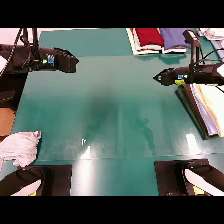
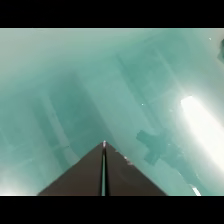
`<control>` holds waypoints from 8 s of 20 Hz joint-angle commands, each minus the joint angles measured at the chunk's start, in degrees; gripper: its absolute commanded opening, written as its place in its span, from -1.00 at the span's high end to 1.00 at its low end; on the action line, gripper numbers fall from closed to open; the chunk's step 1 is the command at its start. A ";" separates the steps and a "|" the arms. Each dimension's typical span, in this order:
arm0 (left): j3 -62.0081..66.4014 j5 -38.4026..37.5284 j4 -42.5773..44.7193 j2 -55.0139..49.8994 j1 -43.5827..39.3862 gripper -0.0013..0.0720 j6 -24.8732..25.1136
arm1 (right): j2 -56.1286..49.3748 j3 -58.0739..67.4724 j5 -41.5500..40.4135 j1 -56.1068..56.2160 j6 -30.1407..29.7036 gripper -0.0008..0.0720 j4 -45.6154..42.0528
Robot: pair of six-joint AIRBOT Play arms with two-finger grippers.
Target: Fold the shirts.
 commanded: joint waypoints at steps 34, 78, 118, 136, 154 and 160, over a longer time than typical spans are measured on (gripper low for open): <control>-49.92 -23.76 27.89 22.53 36.83 -0.70 -2.99 | -0.02 -0.07 2.51 0.07 0.02 0.94 0.02; 11.78 -18.67 9.53 -17.75 -11.91 -0.62 -3.06 | 4.96 29.11 -0.22 0.07 1.16 0.94 -7.54; -8.46 -3.17 -0.87 -18.99 5.29 0.91 1.51 | -36.00 3.69 -13.00 26.67 5.29 0.94 17.79; -7.63 6.82 0.42 21.62 13.03 0.91 1.49 | 9.29 21.00 10.27 -9.38 5.27 0.94 -8.11; -25.24 -0.92 8.39 6.49 12.98 0.91 3.04 | -4.70 -7.67 8.96 -1.27 8.83 -0.27 -9.14; -25.29 0.17 8.33 6.49 12.98 0.91 2.97 | -13.46 -13.35 8.11 -3.87 7.15 -0.54 -4.17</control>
